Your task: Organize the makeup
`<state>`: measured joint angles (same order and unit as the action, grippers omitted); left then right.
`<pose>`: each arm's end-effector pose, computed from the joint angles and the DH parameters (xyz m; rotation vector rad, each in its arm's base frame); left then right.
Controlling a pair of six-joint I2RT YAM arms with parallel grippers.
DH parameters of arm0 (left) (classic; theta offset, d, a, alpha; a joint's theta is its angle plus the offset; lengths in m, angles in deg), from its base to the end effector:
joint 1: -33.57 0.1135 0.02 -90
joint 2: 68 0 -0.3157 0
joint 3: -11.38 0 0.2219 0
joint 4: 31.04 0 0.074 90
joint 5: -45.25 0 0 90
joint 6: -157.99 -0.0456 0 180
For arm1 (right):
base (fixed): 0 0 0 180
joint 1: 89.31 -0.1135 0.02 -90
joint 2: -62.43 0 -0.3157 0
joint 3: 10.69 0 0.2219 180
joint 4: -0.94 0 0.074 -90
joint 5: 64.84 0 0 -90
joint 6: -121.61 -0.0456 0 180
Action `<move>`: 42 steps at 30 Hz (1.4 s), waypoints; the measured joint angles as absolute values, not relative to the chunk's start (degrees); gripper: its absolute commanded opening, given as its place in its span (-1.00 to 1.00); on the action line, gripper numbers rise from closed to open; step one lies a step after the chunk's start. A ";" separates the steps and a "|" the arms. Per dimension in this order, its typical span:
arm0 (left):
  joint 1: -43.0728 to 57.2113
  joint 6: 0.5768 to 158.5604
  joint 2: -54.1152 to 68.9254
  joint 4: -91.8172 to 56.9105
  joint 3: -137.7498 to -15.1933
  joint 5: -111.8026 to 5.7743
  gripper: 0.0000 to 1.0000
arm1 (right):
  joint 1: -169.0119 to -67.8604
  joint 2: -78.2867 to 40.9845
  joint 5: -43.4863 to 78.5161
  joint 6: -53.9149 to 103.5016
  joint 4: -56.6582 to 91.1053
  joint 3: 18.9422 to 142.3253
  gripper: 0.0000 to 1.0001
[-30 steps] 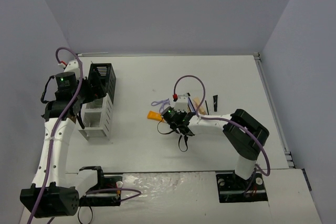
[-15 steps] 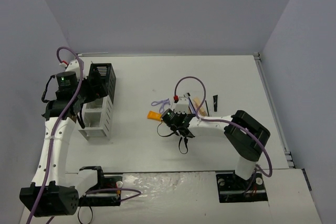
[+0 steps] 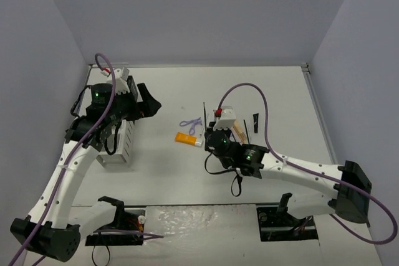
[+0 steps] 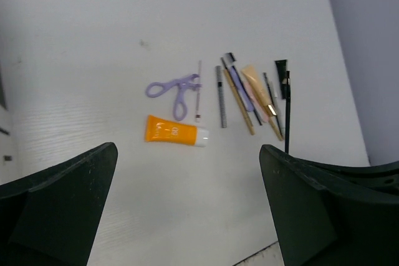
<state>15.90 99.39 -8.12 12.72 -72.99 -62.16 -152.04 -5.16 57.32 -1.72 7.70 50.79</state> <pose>0.1621 -0.0659 0.4398 -0.0230 1.9875 -0.8576 0.1270 0.1934 0.3567 -0.0557 1.8150 0.7079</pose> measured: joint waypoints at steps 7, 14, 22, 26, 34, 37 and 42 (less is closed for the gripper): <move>5.63 103.75 -5.77 6.28 -75.89 -62.26 0.94 | -152.61 5.30 48.85 10.29 -5.64 42.17 -1.00; -2.87 105.17 -0.36 3.10 -76.31 -59.91 0.84 | -152.90 5.37 43.83 16.34 -11.80 41.66 -1.00; -6.24 105.86 3.77 2.09 -76.81 -57.04 -0.10 | -152.90 5.21 42.63 18.64 -13.90 41.69 -1.00; -6.54 106.15 3.79 1.37 -76.92 -56.18 -0.59 | -152.90 4.47 42.63 18.99 -14.29 41.75 -1.00; -6.60 107.28 3.79 0.24 -77.14 -55.10 -1.00 | -152.90 3.21 42.92 19.71 -14.90 41.84 -0.74; -6.71 107.34 3.79 -0.03 -77.14 -54.58 -1.00 | -152.90 3.00 43.57 20.29 -15.02 42.07 -0.06; -6.70 106.67 3.79 -0.30 -77.29 -52.22 -1.00 | -152.77 2.47 45.18 21.12 -14.78 43.90 0.74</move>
<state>-6.70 106.67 3.79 -0.30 -77.29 -52.22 -152.77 2.47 45.18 21.12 -14.78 43.90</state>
